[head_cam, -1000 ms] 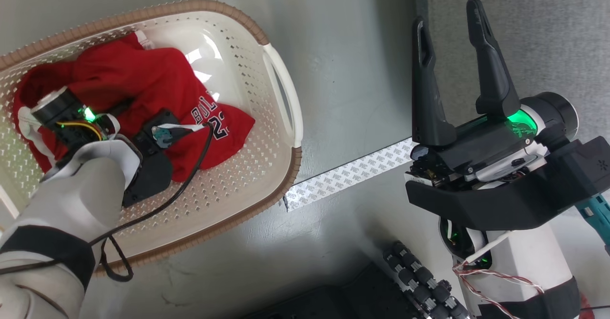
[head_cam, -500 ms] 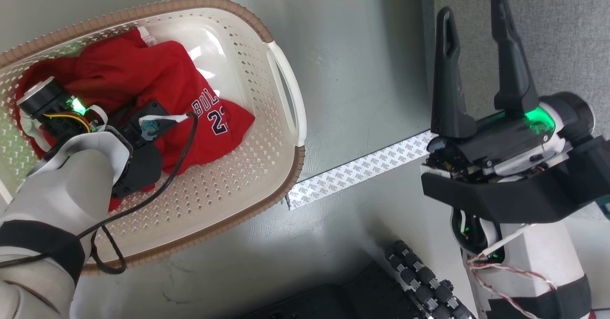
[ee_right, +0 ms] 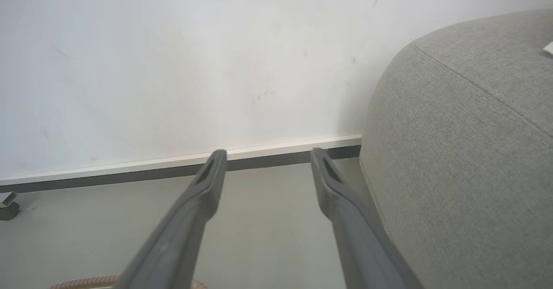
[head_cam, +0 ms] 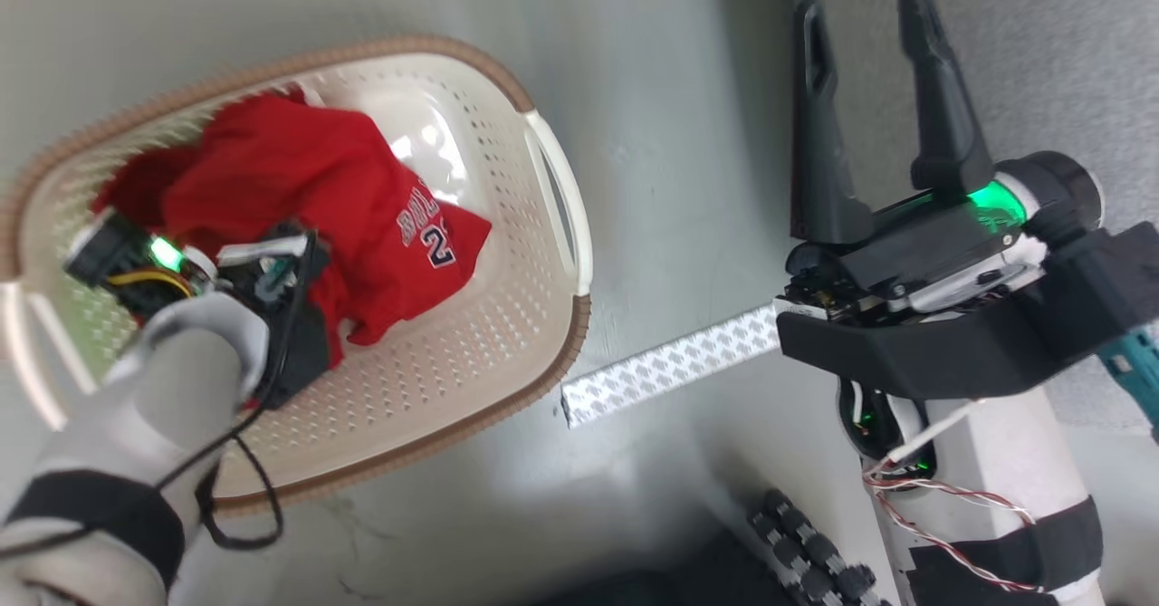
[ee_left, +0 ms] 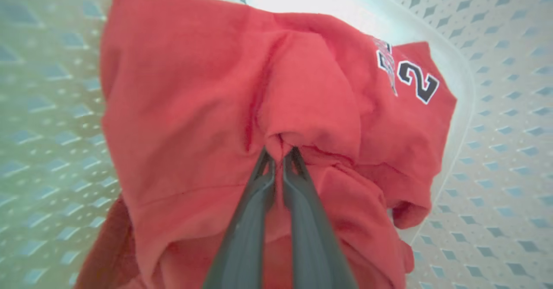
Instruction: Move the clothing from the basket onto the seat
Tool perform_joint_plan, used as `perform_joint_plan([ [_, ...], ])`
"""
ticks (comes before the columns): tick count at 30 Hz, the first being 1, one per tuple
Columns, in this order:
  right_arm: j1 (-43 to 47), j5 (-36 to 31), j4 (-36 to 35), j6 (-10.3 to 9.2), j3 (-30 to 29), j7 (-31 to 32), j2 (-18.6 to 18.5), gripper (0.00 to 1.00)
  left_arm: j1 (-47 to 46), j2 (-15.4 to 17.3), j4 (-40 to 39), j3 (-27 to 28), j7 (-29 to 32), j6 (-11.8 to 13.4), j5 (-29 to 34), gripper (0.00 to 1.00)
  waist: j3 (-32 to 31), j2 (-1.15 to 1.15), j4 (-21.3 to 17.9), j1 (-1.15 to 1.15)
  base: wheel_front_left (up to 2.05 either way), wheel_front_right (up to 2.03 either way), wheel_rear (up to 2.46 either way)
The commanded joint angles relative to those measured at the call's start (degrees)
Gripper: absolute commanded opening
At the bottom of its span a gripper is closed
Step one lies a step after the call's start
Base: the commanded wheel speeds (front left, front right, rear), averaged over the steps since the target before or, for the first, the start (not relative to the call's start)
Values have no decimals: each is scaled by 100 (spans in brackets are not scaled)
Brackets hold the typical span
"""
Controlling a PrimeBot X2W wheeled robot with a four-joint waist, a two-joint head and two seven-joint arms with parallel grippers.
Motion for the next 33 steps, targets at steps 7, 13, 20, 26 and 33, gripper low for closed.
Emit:
perform_joint_plan([
  [7,277,-192,390,-3,94,0,3,100,1148,276,-1430,672,-46,336,-520,0,-1331,0,430,0,0,0,0],
  [13,597,-102,659,-4,190,0,-120,100,1996,337,-2339,1161,-47,517,-632,0,-2197,0,624,0,0,0,0],
  [20,1065,11,920,-4,322,0,-235,100,2869,338,-3211,1815,-47,630,-661,0,-3161,0,826,0,0,0,0],
  [26,1409,101,1019,-4,420,0,-306,100,3459,348,-3781,2295,-48,694,-594,0,-3755,0,908,0,0,0,0],
  [33,1909,237,1144,-4,612,0,-414,100,4307,295,-4543,2927,-49,778,-501,0,-4584,0,965,0,0,0,0],
])
